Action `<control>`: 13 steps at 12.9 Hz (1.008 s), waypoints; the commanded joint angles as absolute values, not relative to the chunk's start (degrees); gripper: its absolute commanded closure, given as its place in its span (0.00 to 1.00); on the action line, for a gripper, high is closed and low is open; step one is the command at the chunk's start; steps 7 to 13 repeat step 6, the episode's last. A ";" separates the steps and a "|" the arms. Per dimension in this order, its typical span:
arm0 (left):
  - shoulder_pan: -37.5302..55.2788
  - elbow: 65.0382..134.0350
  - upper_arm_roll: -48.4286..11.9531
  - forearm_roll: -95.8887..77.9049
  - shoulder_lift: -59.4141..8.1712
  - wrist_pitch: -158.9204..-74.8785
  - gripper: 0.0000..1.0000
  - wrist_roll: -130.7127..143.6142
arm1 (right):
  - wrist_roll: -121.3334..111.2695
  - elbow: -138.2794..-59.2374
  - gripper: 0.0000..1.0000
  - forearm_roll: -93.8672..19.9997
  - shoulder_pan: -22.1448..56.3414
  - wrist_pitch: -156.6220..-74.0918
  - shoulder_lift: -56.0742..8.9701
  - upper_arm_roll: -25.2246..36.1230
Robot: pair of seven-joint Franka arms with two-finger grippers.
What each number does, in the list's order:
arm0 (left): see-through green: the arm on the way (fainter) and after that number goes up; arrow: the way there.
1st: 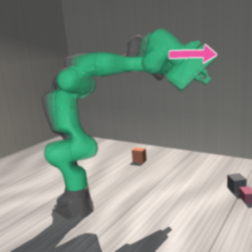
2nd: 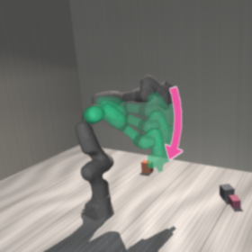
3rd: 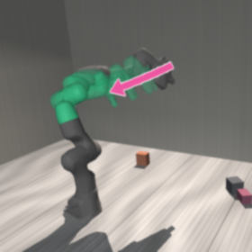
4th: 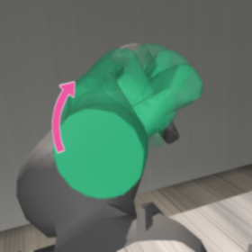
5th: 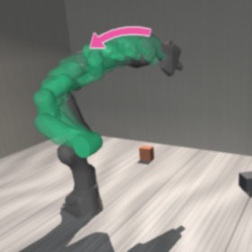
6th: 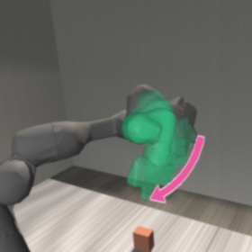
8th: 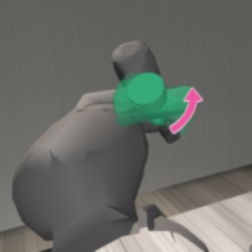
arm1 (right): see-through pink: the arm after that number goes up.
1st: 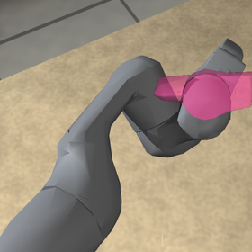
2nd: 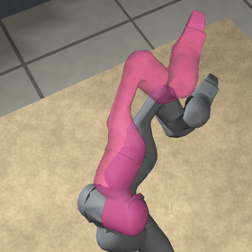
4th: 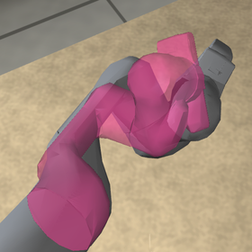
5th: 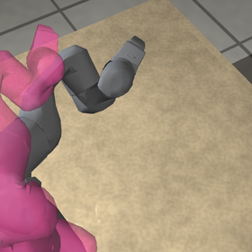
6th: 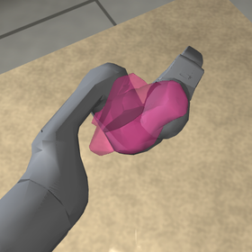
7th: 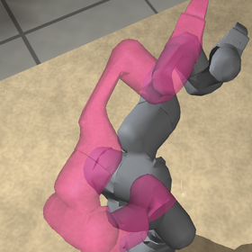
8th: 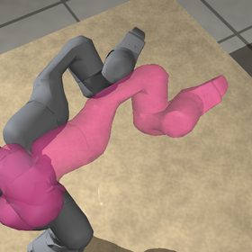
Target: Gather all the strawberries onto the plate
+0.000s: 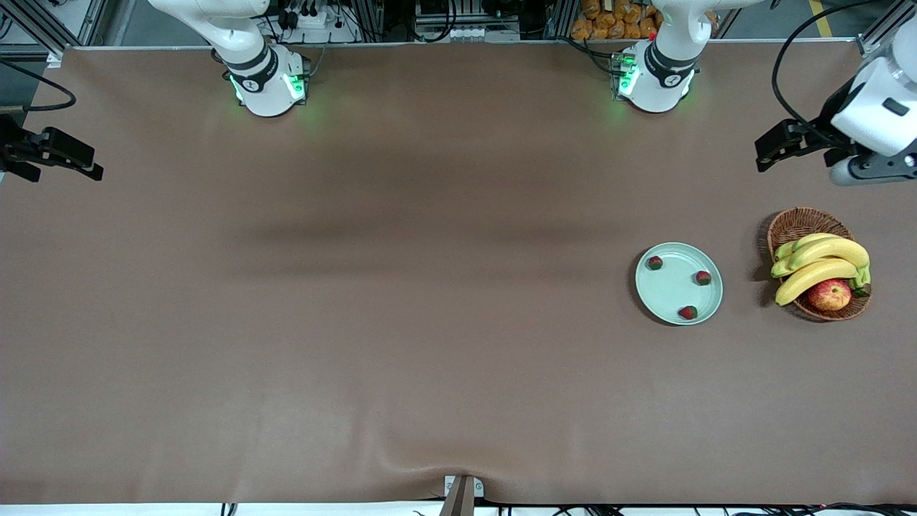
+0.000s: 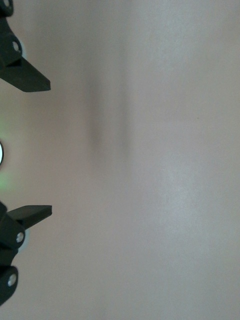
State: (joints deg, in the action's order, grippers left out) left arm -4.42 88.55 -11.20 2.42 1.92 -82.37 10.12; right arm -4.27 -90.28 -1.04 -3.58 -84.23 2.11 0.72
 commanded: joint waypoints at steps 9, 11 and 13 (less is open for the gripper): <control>-0.62 88.15 -5.54 1.14 2.64 -81.21 0.00 8.88 | -5.01 -90.44 0.00 -1.49 -4.57 -83.58 3.16 0.09; -0.62 88.15 -5.54 1.14 2.64 -81.21 0.00 8.88 | -5.01 -90.44 0.00 -1.49 -4.57 -83.58 3.16 0.09; -0.62 88.15 -5.54 1.14 2.64 -81.21 0.00 8.88 | -5.01 -90.44 0.00 -1.49 -4.57 -83.58 3.16 0.09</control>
